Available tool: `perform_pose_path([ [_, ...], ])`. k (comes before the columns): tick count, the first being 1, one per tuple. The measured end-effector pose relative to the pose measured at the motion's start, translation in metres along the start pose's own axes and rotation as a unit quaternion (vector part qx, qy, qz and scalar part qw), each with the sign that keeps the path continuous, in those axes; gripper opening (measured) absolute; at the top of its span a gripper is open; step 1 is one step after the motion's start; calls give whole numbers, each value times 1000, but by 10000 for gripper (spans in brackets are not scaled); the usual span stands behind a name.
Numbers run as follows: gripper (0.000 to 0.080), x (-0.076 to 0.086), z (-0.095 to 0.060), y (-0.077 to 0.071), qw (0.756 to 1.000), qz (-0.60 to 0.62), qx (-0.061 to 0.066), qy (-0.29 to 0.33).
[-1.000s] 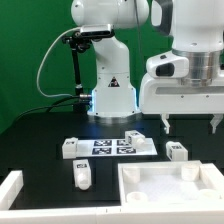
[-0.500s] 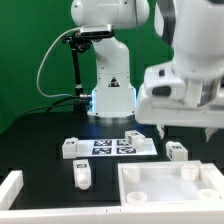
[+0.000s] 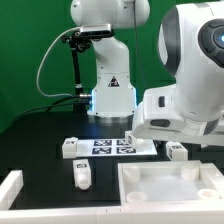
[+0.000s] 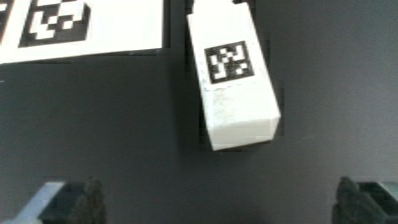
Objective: Assemble one leg
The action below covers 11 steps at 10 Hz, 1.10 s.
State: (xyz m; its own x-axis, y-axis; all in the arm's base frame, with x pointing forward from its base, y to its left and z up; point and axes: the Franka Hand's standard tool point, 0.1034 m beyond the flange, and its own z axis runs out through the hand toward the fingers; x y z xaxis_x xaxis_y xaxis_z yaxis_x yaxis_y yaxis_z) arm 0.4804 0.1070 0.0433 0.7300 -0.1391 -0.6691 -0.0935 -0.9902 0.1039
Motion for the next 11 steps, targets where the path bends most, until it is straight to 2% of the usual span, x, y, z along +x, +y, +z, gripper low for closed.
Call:
perform_pose_path([
  [3, 648, -15, 28, -11, 999, 40, -1, -32],
  [7, 648, -16, 31, -11, 999, 42, -1, -34],
  [9, 648, -19, 53, -12, 997, 48, -1, -53],
  [10, 648, -18, 57, -11, 997, 49, -3, -56],
  [11, 602, -18, 55, -11, 997, 49, -2, -54],
])
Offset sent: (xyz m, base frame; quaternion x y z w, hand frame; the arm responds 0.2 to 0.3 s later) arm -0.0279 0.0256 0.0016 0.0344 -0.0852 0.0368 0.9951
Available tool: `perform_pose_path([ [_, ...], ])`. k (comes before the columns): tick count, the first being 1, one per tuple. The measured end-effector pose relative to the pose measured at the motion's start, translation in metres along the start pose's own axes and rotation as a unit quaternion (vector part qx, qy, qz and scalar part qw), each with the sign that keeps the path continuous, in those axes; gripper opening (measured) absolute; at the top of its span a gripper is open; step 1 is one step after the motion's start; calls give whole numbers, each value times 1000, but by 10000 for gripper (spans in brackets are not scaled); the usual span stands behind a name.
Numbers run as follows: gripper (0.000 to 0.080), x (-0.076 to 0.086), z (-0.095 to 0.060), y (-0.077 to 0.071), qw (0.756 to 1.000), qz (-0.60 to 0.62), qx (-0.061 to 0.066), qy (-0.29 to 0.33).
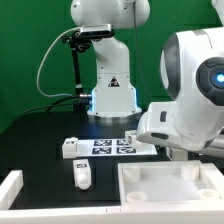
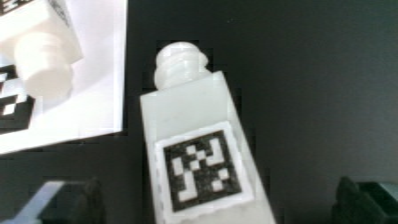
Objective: Assemble one leg
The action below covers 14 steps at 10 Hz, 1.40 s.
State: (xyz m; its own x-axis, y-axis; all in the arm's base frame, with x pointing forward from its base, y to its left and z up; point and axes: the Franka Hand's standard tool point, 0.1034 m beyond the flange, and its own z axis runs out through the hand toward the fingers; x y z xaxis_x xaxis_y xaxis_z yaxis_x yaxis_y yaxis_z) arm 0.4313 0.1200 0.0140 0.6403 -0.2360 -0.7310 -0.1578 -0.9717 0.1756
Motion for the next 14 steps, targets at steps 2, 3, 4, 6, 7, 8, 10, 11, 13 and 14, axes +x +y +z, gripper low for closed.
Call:
perform_pose_path([
  [2, 426, 0, 0, 0, 1000, 0, 0, -1],
  [3, 426, 0, 0, 0, 1000, 0, 0, -1],
  [4, 291, -1, -1, 0, 1000, 0, 0, -1],
  [6, 291, -3, -16, 6, 1000, -5, 4, -6],
  [7, 291, -8, -40, 15, 999, -9, 28, -19],
  [8, 290, -5, -70, 30, 998, -8, 55, -17],
  [10, 290, 4, -107, 36, 998, -2, 57, 20],
  [11, 290, 4, -108, 26, 997, 1, 41, 63],
  [13, 290, 5, -108, 23, 990, -4, 54, 132],
  [14, 290, 6, -113, 18, 983, -8, 59, 174],
])
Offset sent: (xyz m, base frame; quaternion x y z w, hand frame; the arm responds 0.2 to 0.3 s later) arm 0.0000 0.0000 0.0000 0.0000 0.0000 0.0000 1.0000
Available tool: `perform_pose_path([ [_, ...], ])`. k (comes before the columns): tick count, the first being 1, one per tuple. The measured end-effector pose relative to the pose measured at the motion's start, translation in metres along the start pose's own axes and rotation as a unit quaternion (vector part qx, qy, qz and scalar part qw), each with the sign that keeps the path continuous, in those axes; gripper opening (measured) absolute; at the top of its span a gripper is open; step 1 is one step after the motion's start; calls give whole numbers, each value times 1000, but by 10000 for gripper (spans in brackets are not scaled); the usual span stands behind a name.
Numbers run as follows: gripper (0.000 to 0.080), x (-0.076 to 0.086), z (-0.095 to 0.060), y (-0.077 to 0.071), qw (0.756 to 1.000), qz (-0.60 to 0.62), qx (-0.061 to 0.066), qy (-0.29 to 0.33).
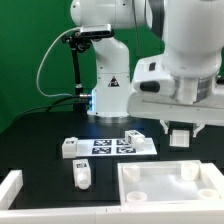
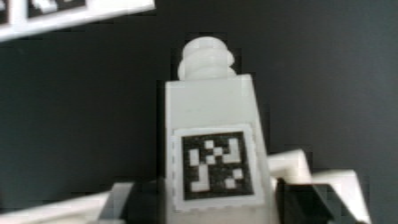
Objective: Assemble one leg
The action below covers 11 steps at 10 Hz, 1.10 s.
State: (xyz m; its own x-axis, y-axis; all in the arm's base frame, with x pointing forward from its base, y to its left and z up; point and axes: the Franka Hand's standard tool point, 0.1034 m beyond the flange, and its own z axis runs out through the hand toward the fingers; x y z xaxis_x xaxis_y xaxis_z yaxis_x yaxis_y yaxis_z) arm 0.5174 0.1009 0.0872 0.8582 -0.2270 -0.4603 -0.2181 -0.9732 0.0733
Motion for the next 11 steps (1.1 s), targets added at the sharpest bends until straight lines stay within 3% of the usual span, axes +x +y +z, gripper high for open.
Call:
perform_pose_path([
  [1, 290, 0, -14, -5, 1000, -11, -1, 27],
  [2, 290, 9, -39, -6, 998, -28, 13, 50],
  [3, 290, 33, -70, 1, 994, -39, 26, 98],
  [4, 290, 50, -81, 1, 988, -63, 26, 142],
  [9, 290, 64, -88, -14, 949, -68, 56, 303],
  [11, 290, 85, -110, -22, 922, -72, 71, 373],
])
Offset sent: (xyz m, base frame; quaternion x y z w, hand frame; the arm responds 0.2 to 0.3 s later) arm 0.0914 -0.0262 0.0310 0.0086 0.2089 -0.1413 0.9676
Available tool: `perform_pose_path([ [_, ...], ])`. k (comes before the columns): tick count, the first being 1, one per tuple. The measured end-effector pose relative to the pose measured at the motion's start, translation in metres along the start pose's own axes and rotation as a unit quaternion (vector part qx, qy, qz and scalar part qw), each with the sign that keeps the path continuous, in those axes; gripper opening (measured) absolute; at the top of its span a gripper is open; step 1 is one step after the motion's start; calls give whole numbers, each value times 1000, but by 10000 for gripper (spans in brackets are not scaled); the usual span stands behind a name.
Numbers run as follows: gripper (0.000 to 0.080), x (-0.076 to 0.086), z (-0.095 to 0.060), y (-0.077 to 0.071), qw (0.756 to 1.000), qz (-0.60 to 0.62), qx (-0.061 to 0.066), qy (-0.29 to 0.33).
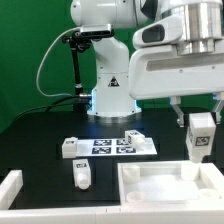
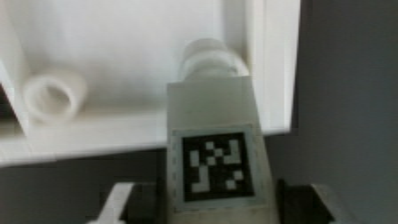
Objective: Assemble one leg
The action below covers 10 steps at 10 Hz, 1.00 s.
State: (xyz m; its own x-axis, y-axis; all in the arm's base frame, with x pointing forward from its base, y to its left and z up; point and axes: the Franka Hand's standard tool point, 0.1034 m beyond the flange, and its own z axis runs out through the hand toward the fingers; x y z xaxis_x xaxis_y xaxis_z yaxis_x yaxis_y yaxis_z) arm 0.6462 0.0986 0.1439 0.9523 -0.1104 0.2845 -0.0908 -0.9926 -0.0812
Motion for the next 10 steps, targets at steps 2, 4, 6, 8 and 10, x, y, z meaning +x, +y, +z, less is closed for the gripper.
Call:
perform_pose_path([
  [2, 290, -1, 16, -23, 995, 16, 19, 97],
  [4, 290, -2, 16, -23, 990, 17, 25, 136],
  [6, 290, -17, 21, -20, 989, -10, 17, 149],
  [8, 290, -27, 24, -5, 987, -40, -4, 153],
  [10, 290, -33, 28, 2, 987, -52, -11, 153],
])
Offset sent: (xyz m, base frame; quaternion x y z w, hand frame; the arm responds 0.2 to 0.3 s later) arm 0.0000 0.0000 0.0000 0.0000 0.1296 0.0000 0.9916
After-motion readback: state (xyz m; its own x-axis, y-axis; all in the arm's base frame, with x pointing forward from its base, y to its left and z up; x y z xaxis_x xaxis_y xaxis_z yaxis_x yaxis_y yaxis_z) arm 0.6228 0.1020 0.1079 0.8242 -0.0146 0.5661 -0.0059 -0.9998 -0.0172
